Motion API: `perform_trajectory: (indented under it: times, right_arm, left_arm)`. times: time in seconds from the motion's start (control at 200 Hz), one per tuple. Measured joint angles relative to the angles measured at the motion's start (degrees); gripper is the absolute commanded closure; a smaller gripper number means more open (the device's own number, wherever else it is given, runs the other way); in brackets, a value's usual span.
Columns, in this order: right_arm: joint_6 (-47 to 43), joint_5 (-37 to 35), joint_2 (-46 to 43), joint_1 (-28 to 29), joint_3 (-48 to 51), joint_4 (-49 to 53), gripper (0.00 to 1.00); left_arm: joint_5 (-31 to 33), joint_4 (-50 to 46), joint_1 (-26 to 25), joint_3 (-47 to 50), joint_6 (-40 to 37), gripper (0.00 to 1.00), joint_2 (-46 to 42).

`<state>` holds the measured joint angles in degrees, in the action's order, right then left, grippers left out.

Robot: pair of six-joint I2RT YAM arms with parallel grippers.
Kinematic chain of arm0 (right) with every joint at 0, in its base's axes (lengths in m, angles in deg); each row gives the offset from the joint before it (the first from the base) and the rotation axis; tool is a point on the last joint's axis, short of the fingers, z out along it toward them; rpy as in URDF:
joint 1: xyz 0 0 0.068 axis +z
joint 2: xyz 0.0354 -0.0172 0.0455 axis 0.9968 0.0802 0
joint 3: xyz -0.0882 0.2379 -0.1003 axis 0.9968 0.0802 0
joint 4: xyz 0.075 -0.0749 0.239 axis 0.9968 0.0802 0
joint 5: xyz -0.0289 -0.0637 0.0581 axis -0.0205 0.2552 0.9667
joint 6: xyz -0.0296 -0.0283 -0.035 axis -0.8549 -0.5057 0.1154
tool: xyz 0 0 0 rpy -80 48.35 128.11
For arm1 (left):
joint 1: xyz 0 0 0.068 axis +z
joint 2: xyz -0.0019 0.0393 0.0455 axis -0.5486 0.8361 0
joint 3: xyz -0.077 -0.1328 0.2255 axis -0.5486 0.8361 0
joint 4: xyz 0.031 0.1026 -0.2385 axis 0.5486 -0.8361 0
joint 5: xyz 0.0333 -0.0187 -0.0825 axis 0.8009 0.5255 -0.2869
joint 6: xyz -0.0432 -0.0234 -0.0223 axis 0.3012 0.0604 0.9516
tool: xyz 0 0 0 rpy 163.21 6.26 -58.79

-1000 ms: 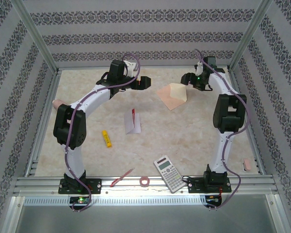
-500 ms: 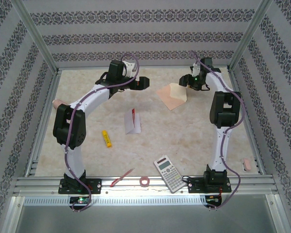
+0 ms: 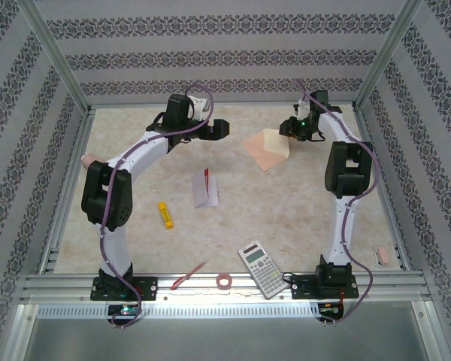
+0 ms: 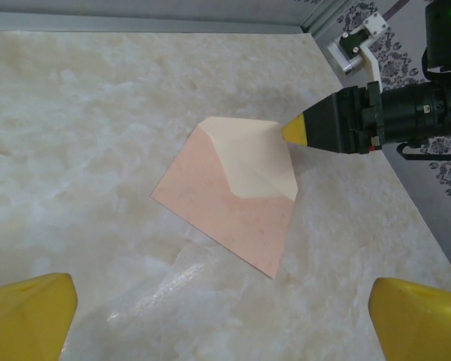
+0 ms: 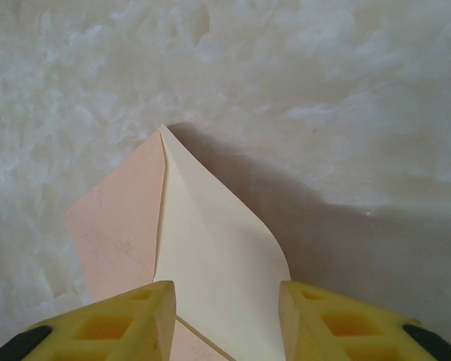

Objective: Place the letter into the envelope and seal it

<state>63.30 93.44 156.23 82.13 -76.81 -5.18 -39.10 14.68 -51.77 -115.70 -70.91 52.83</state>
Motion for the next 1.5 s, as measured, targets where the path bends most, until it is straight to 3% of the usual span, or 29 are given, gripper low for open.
perform_trajectory:
  times: [0.14, 0.215, 0.305, 0.685, 0.834, 1.199, 1.499]
  right_arm:
    - [0.0, 0.0, 0.1, 0.0, 0.0, 0.0, 0.56]
    - [0.2, -0.2, 0.2, 0.0, 0.2, 0.0, 0.47]
    - [0.3, -0.8, 0.2, 0.0, 0.6, 0.0, 0.43]
    - [0.5, -1.9, 2.1, 0.0, -0.4, 1.4, 0.43]
    - [0.4, -1.8, 4.3, 0.0, -3.2, 3.2, 0.51]
    - [0.6, -0.7, 4.4, 0.0, -3.0, 3.8, 0.86]
    - [1.1, -0.1, 2.4, 0.2, 3.7, 1.1, 0.98]
  left_arm:
    - [0.0, 0.0, 0.3, 0.1, 0.0, 0.0, 0.0]
    - [0.0, 0.0, 0.3, 0.1, 0.0, 0.0, 0.0]
    - [0.0, 0.0, 0.3, 0.1, 0.4, 0.0, 0.0]
    - [-0.3, 0.2, 0.5, 0.2, 1.1, 0.0, 0.0]
    - [-0.4, 0.2, 0.6, 0.2, 1.2, 0.0, 0.0]
    - [-0.5, 0.6, 0.9, 1.1, 1.6, 0.0, 0.0]
    - [-1.0, 1.7, 1.4, 2.1, 2.2, 0.0, 0.0]
